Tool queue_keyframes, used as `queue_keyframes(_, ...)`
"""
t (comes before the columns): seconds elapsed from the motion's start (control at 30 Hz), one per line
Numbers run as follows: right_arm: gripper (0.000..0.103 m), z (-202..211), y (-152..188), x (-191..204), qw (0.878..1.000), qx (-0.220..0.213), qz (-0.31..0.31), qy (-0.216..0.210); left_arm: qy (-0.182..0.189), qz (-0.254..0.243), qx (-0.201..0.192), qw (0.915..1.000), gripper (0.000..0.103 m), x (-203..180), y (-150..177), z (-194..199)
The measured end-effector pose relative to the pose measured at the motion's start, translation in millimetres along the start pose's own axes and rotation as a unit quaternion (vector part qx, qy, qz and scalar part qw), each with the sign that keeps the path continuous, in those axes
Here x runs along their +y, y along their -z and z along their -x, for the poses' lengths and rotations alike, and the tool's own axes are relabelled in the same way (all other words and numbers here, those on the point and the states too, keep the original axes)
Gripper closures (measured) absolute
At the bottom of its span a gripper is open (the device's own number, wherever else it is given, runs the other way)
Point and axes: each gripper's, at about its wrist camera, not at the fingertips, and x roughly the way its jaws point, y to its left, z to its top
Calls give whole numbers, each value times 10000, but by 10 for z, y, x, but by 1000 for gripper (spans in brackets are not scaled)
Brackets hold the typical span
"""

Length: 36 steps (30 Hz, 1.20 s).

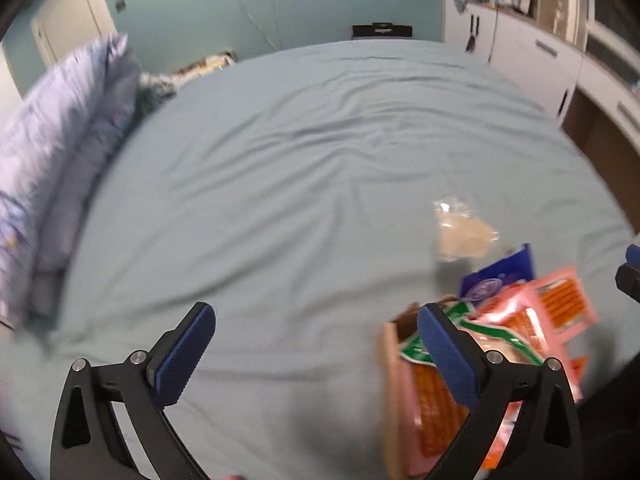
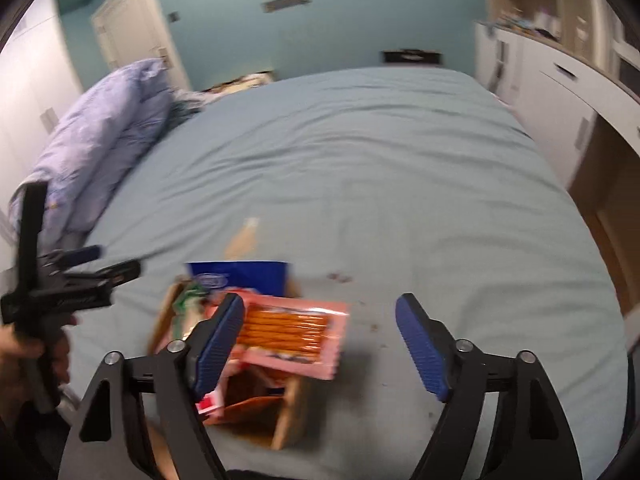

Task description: Organize snacks

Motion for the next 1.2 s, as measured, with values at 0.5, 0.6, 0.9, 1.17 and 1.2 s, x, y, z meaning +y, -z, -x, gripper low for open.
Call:
queue_keyframes(0.5,25,-274,-134,61,9995,280,-117,-18,199,-44,2,9998,0,45,-47,-11)
queue_keyframes(0.6,25,-378,-105,25,9994,318,-133,5,207,-77,26,9998,0,34,-45,-27)
queue_keyframes(0.9,25,-366,-88,168,9991,247,280,187,156,-38,20,9999,0,65,-32,6)
queue_keyframes(1.17,25,-384,-83,155,9989,229,345,215,121,-32,49,9999,0,45,-26,-5)
queue_keyframes(1.2,25,-388,-84,154,9989,228,352,225,121,-33,48,9999,0,47,-25,-4)
